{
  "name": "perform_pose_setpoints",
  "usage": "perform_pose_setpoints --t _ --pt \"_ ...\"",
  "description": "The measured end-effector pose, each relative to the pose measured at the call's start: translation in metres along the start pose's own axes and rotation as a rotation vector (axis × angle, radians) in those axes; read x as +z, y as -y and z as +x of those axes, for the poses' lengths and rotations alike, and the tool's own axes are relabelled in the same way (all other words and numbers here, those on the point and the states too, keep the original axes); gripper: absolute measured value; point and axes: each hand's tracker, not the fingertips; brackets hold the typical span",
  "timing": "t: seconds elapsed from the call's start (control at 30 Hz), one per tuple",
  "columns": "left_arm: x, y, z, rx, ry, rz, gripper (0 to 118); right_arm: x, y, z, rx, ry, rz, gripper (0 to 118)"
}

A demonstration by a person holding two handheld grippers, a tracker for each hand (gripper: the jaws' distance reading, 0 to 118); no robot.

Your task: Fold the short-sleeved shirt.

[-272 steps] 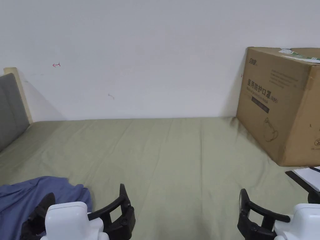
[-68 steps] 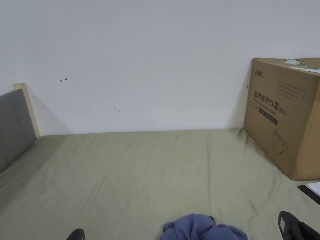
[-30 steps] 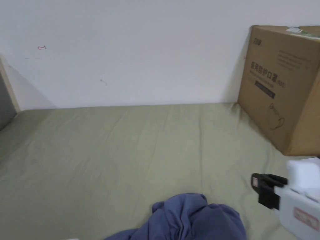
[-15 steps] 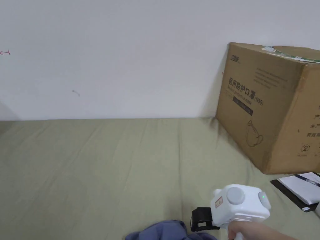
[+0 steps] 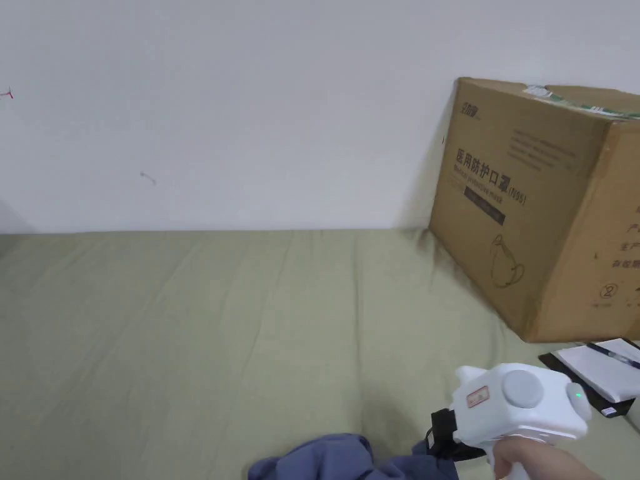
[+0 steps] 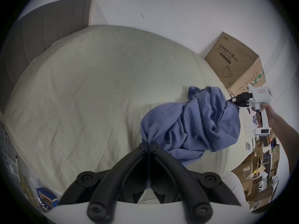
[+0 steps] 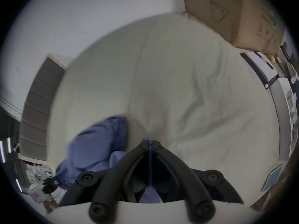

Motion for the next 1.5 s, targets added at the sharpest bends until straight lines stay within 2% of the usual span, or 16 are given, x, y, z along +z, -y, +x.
perform_pose_setpoints --t 0.13,0.27,0.43,0.63,0.8,0.97,1.13,1.33,1.5 --pt "0.034 -0.02 -0.007 0.106 0.113 0.073 0 0.076 0.005 0.007 -0.031 -0.07 0.094 3" --pt "0.082 -0.067 -0.007 0.009 0.084 0.167 0 0.152 0.003 0.015 -0.007 -0.075 0.211 3" --pt "0.147 -0.138 0.007 -0.024 0.129 0.291 0 0.237 -0.008 0.022 -0.037 -0.122 0.356 3" --pt "0.202 -0.218 0.045 -0.136 0.091 0.443 0 0.315 -0.033 0.002 -0.053 -0.171 0.494 3" --pt "0.223 -0.271 0.06 -0.051 0.12 0.495 0 0.356 -0.075 -0.021 -0.024 -0.161 0.587 3" --pt "0.222 -0.323 0.066 -0.073 0.076 0.577 0 0.376 -0.122 -0.048 -0.021 -0.177 0.67 3" --pt "0.208 -0.361 0.074 -0.09 0.045 0.629 0 0.371 -0.165 -0.069 -0.033 -0.15 0.745 3" --pt "0.174 -0.383 0.08 -0.12 -0.028 0.641 0 0.348 -0.195 -0.085 0.007 -0.101 0.785 3" --pt "0.132 -0.373 0.071 -0.086 -0.044 0.624 0 0.307 -0.188 -0.079 0.041 -0.066 0.79 3"
